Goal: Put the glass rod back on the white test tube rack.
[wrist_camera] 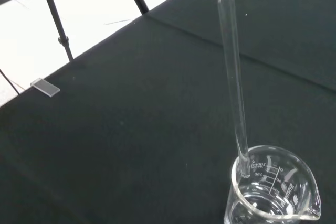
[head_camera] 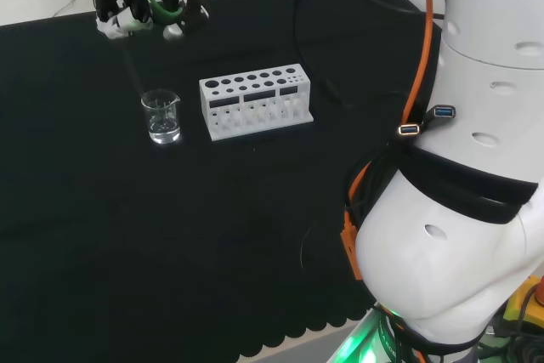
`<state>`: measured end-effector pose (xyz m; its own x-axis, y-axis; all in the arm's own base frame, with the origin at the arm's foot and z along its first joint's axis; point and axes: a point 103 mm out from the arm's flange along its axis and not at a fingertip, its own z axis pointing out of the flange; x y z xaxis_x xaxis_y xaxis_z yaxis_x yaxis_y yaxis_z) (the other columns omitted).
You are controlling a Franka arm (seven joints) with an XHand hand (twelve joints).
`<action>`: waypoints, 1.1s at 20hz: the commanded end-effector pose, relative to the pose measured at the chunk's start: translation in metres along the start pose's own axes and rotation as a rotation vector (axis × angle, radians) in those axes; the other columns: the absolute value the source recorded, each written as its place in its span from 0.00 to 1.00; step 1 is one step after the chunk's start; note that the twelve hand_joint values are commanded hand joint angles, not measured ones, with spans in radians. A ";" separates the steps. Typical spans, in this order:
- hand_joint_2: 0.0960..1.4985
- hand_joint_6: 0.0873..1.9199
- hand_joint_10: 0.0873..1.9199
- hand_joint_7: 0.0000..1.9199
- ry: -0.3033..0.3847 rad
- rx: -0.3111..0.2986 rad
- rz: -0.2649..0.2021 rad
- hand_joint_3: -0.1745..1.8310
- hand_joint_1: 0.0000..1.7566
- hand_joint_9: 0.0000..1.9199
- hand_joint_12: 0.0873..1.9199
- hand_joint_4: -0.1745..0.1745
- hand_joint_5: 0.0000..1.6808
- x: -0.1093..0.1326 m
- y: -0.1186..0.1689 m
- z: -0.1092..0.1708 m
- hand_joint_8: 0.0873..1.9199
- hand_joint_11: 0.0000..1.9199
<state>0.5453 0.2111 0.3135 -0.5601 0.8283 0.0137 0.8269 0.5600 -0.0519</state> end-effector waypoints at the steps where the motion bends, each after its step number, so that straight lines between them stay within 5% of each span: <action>1: 0.72 0.04 0.32 0.62 0.019 -0.026 0.006 0.00 0.75 0.86 0.33 0.00 0.78 -0.004 -0.003 -0.015 0.49 0.83; 22: 0.72 0.03 0.32 0.62 0.004 -0.066 0.127 0.00 0.75 0.86 0.33 0.00 0.78 -0.066 -0.059 -0.061 0.49 0.83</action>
<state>0.5405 0.1418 0.3688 -0.4728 0.8811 0.0102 0.8811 0.4728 0.0090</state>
